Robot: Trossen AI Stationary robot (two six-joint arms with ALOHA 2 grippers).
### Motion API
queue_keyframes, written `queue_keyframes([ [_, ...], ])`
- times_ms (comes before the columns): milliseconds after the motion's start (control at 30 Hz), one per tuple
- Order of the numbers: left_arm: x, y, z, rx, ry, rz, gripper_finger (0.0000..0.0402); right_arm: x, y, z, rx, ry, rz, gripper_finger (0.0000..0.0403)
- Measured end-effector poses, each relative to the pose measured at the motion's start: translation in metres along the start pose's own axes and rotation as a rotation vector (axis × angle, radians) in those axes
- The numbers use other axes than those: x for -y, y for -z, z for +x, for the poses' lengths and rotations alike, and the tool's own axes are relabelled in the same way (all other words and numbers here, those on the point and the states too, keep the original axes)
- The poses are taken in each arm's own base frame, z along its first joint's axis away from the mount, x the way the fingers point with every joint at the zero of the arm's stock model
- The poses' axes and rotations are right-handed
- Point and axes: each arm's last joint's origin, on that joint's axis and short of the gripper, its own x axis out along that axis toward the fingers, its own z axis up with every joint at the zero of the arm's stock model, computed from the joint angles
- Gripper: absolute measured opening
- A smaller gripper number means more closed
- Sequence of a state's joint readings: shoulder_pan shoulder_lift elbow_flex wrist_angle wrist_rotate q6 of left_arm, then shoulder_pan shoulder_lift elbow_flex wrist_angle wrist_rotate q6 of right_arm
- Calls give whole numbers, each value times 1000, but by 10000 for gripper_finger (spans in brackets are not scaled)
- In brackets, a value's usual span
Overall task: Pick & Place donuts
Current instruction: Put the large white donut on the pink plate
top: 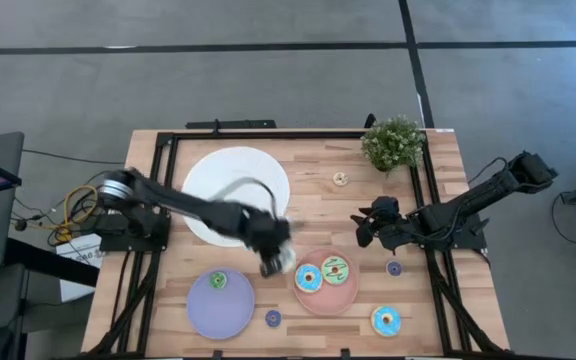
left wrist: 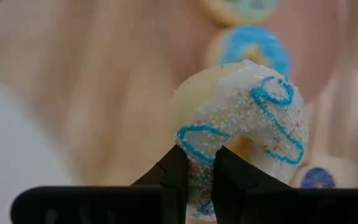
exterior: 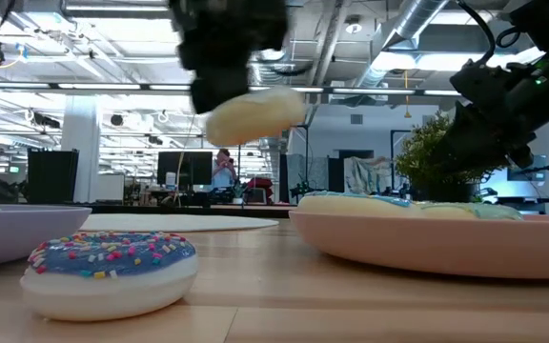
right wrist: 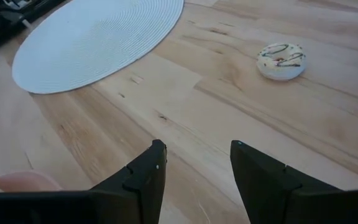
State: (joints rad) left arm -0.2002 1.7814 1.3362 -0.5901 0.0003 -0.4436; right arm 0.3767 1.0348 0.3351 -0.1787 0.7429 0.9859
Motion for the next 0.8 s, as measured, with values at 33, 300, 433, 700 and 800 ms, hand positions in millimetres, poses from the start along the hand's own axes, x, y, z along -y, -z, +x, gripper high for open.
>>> queue_keyframes([
  [33,12,-6,10,-6,9,25,39,0,0,0,-6,-4,0,169],
  [300,82,-59,53,4,106,110,39,-1,1,0,-30,-20,0,168],
  [433,94,-71,75,-17,76,123,39,-1,1,0,-40,-27,0,168],
  [700,91,-80,121,-91,160,64,39,-1,2,0,-61,-40,0,168],
  [800,85,-79,129,-114,158,47,39,-1,2,0,-62,-41,1,168],
])
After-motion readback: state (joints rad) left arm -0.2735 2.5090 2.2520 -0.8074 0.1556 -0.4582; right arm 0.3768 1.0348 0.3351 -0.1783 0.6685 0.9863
